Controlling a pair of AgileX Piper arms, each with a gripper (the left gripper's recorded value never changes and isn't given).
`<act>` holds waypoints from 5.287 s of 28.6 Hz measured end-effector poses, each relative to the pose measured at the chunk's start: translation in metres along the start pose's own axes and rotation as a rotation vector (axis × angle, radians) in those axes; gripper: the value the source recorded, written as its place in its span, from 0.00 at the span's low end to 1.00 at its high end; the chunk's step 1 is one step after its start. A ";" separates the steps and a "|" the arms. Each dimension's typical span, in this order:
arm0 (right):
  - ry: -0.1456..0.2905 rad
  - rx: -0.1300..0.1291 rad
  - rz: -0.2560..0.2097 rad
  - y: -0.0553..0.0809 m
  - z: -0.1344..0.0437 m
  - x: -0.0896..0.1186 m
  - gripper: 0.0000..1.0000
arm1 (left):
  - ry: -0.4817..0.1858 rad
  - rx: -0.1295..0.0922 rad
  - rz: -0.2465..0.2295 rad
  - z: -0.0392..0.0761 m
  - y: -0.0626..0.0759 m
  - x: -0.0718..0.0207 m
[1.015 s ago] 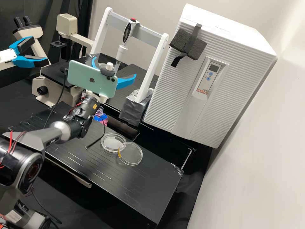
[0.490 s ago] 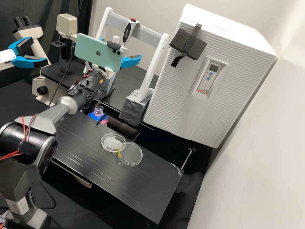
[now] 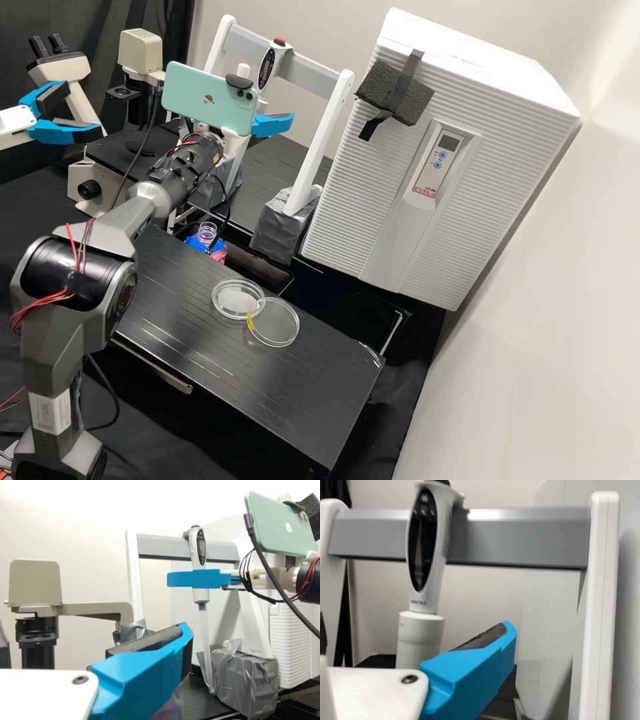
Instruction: Use the pipette
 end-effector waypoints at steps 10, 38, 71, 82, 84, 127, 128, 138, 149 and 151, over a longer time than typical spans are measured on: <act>-0.009 0.000 0.020 0.009 0.003 0.002 0.00 | -0.005 0.005 0.017 0.001 0.005 0.0039; -0.033 -0.005 0.011 0.010 0.008 0.003 0.00 | -0.008 -0.001 -0.002 0.001 0.000 0.0052; -0.032 0.011 0.000 0.005 0.003 0.002 0.00 | 0.004 -0.022 0.001 -0.002 0.001 0.0047; -0.035 0.025 -0.036 0.011 -0.002 0.003 0.00 | 0.012 -0.026 0.003 -0.004 0.002 0.0044; -0.034 0.030 -0.025 0.016 -0.002 0.002 0.00 | 0.012 -0.026 0.003 -0.004 0.002 0.0044; 0.068 0.099 0.180 -0.033 0.006 -0.094 0.00 | 0.020 -0.068 -0.366 0.015 -0.107 0.0409; 0.063 0.095 0.177 -0.035 0.008 -0.092 0.00 | 0.019 -0.064 -0.380 0.016 -0.110 0.0418; 0.043 0.071 0.206 -0.047 0.020 -0.086 0.00 | 0.012 -0.044 -0.442 0.020 -0.122 0.0418; 0.003 0.028 0.201 -0.069 0.040 -0.081 0.00 | 0.036 -0.046 -0.446 0.014 -0.123 0.0390; -0.001 0.028 0.195 -0.070 0.041 -0.081 0.00 | 0.036 -0.046 -0.446 0.014 -0.123 0.0390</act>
